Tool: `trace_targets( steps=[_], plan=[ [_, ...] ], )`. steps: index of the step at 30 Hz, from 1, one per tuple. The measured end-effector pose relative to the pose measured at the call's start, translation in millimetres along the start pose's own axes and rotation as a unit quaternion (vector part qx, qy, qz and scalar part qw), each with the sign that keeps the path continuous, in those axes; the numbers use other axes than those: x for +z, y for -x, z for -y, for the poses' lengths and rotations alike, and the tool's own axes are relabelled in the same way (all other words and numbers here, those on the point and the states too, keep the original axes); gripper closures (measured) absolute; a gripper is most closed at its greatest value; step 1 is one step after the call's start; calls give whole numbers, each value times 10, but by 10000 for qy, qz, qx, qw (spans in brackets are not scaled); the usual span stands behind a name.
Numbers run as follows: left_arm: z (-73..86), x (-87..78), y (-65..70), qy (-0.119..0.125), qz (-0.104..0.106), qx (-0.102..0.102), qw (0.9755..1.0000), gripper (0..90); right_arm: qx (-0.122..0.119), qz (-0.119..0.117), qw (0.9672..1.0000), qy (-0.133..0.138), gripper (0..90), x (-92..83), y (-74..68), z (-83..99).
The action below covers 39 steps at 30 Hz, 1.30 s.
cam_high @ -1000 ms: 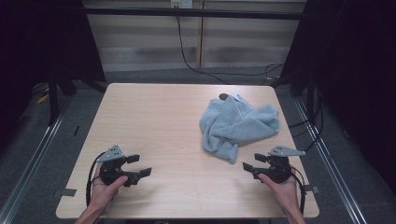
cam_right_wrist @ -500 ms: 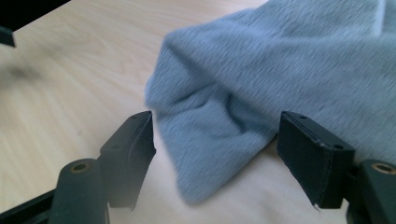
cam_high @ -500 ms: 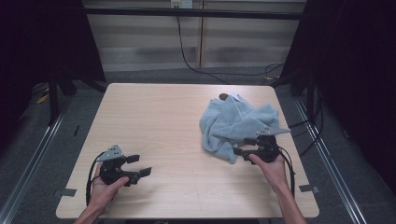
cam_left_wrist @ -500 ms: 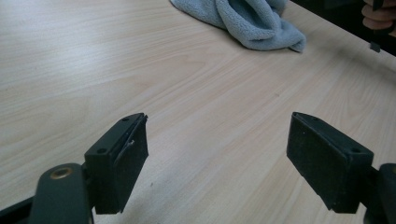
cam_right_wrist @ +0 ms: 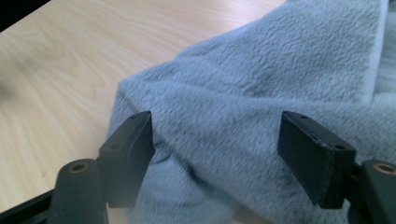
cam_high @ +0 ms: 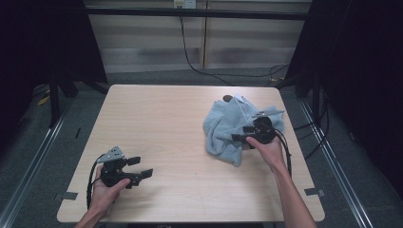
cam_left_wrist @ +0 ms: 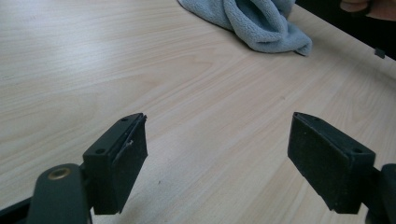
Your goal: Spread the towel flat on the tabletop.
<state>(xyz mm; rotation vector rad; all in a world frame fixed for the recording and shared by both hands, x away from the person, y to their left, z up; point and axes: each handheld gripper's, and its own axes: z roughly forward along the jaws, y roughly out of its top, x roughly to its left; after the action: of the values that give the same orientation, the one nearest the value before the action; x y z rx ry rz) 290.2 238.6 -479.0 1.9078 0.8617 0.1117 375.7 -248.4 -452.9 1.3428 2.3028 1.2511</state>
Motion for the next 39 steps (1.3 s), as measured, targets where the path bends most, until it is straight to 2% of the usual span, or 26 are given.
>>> trace_targets(
  steps=[3, 4, 5, 7, 8, 10, 12, 15, 16, 17, 19, 21, 25, 32, 35, 37, 39],
  plan=[
    [1, 3, -8, 23, -6, -29, 10000, 190, 6, 125, 9999, -42, 267, 79, 37, -40],
    [4, 7, -13, 9, 6, -18, 10000, 220, -16, 175, 9996, -211, 251, 176, 77, -28],
    [7, 11, -14, -12, -2, 4, 10000, 233, 6, 153, 9996, -240, 233, 222, 94, -7],
    [7, 10, -6, -26, 15, 54, 10000, 226, 19, 100, 9998, -193, 219, 262, 104, 23],
    [7, 7, -2, -34, 19, 68, 10000, 225, 75, 109, 9999, -69, 223, 305, 96, 75],
    [9, 14, 2, -44, 28, 71, 10000, 221, -83, 260, 9995, -149, 243, 377, 47, 152],
    [10, 28, 5, -59, 18, 83, 9999, 214, -194, 423, 9988, -122, 279, 403, 1, 226],
    [9, 38, 14, -64, 22, 74, 9999, 204, -276, 521, 9980, -236, 439, 383, -23, 248],
    [9, 37, 17, -30, 39, 74, 10000, 201, -289, 535, 9979, -224, 536, 374, -28, 252],
    [7, 34, 24, -1, 64, 67, 10000, 201, -315, 531, 9978, -228, 558, 364, -36, 273],
    [4, 24, 22, 11, 79, 89, 9999, 201, -215, 199, 9995, -72, 640, 351, -41, 329],
    [5, 25, 15, 51, 87, 57, 9999, 202, -137, 25, 9999, -5, 683, 341, -63, 368],
    [6, 42, 4, -32, 69, 52, 10000, 203, -301, -32, 9995, -57, 686, 354, -185, 383],
    [6, 37, 12, -31, 21, 85, 10000, 203, -480, -397, 9981, -9, 685, 375, -472, 486],
    [1, 37, 13, 6, 5, 67, 10000, 209, -623, -605, 9962, -33, 685, 395, -621, 519],
    [-3, 34, 15, 25, -3, 63, 10000, 209, -734, -635, 9953, -48, 684, 419, -728, 530],
    [-5, 24, 17, 45, -8, 60, 10000, 209, -722, -789, 9943, -1, 685, 450, -793, 547]
  ],
)
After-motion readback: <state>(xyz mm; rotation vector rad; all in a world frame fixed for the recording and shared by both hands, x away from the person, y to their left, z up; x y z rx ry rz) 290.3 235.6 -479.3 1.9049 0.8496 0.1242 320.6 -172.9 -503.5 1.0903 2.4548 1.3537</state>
